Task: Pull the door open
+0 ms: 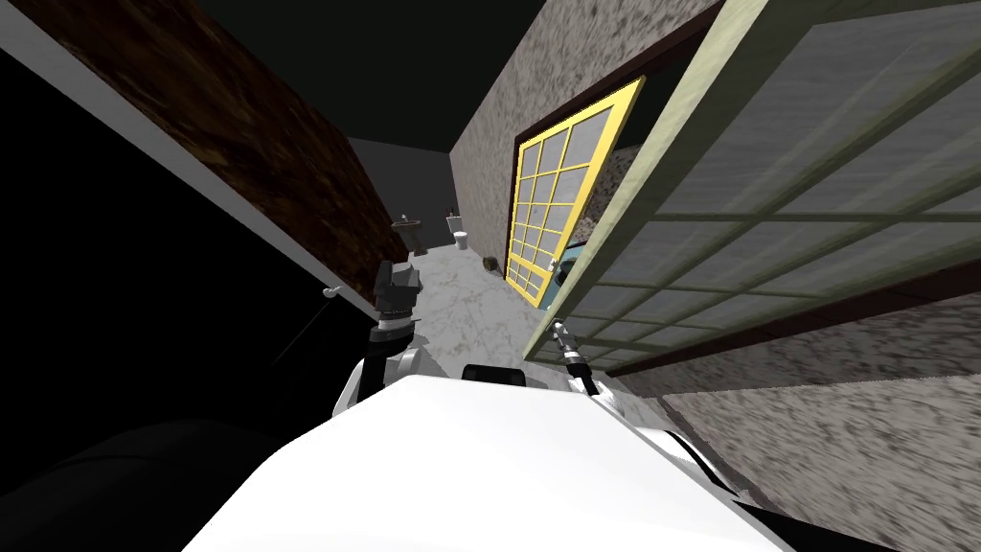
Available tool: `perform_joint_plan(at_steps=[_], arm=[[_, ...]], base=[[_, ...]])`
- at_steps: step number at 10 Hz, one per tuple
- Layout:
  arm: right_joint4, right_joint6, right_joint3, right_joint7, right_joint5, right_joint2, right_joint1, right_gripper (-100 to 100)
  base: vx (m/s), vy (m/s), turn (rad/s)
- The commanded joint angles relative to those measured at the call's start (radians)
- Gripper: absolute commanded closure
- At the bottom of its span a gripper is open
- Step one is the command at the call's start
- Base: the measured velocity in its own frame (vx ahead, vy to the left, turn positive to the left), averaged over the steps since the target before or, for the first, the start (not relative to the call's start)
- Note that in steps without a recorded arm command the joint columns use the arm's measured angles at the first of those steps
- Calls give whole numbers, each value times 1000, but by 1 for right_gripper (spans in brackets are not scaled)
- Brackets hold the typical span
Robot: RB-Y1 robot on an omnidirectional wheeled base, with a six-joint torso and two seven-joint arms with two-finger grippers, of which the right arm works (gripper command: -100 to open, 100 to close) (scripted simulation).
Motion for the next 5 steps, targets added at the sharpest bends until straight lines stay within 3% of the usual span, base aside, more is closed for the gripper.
perform_joint_plan(at_steps=[1,5], arm=[[-3,-21,12,-17,13,-12,13,100],[-12,-70,40,-59,44,-39,46,100]], base=[[-128,-35,91],[-187,-59,79]])
